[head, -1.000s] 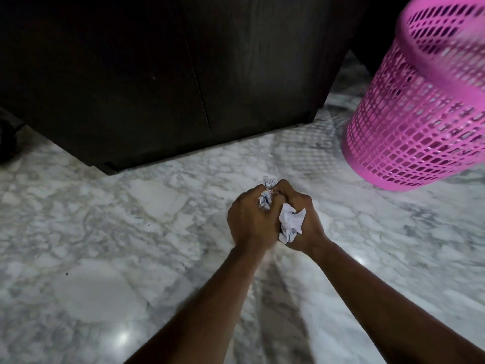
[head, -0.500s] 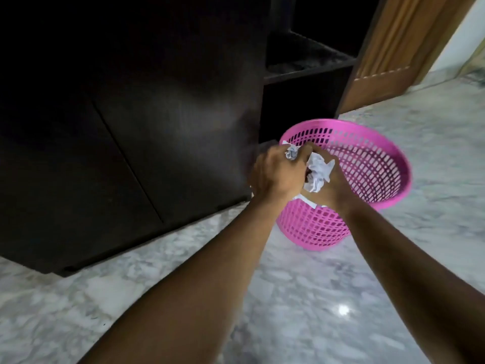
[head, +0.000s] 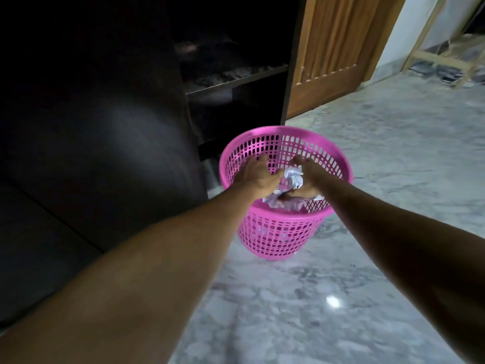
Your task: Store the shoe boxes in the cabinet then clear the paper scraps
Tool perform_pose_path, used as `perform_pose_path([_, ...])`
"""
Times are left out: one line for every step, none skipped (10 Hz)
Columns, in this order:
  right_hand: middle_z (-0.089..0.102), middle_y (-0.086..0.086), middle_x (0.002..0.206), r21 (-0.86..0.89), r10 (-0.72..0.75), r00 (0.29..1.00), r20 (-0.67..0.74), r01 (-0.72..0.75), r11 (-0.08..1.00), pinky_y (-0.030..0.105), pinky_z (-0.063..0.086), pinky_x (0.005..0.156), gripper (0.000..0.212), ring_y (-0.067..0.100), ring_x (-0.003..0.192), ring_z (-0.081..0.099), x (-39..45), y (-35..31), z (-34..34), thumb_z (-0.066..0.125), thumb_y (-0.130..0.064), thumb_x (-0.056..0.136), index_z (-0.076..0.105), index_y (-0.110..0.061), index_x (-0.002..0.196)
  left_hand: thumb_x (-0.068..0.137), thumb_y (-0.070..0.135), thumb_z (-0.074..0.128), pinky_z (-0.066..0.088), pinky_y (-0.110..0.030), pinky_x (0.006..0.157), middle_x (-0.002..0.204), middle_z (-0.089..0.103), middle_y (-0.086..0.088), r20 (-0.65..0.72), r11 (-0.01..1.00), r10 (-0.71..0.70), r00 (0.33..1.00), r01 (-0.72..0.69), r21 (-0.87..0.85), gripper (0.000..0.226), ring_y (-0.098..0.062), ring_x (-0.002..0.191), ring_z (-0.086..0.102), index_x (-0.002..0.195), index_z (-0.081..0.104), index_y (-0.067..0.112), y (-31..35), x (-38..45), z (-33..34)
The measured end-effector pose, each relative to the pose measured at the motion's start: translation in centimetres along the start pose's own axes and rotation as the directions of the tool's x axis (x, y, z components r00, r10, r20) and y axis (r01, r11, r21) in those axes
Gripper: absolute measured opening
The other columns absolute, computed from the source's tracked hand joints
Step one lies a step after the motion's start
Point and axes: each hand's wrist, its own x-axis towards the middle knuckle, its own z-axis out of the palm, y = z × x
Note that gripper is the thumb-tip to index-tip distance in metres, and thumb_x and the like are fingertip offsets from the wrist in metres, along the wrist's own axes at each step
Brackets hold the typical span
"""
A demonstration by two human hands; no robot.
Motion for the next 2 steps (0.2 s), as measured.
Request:
perform_pose_path([0.036,0.018,0.159,0.009,-0.002,1.000,0.005,0.002,1.000,0.051,0.038,0.118,0.111,0.040,0.144,0.040,-0.67,-0.03,-0.88,0.092,-0.045,0.068,0.030,-0.022,0.157,0.096,0.054,0.061,0.037,-0.056,0.121,0.158,0.039,-0.014,-0.028,0.989,0.077,0.997,-0.072,0.132,0.071,-0.038,0.147,0.040,0.156,0.037,0.023,-0.17,-0.06,-0.40])
perform_pose_path([0.038,0.015,0.157,-0.072,-0.029,0.999,-0.018,0.027,0.997,0.053,0.034,0.119,0.110,0.036,0.144,0.039,-0.90,-0.44,-1.12,0.092,-0.048,0.066,0.032,-0.024,0.155,0.095,0.052,0.063,0.039,-0.054,0.119,0.154,0.043,-0.013,-0.034,0.975,0.115,0.993,-0.107,0.194,0.071,-0.035,0.144,0.044,0.155,0.039,0.023,-0.46,-0.38,-0.92])
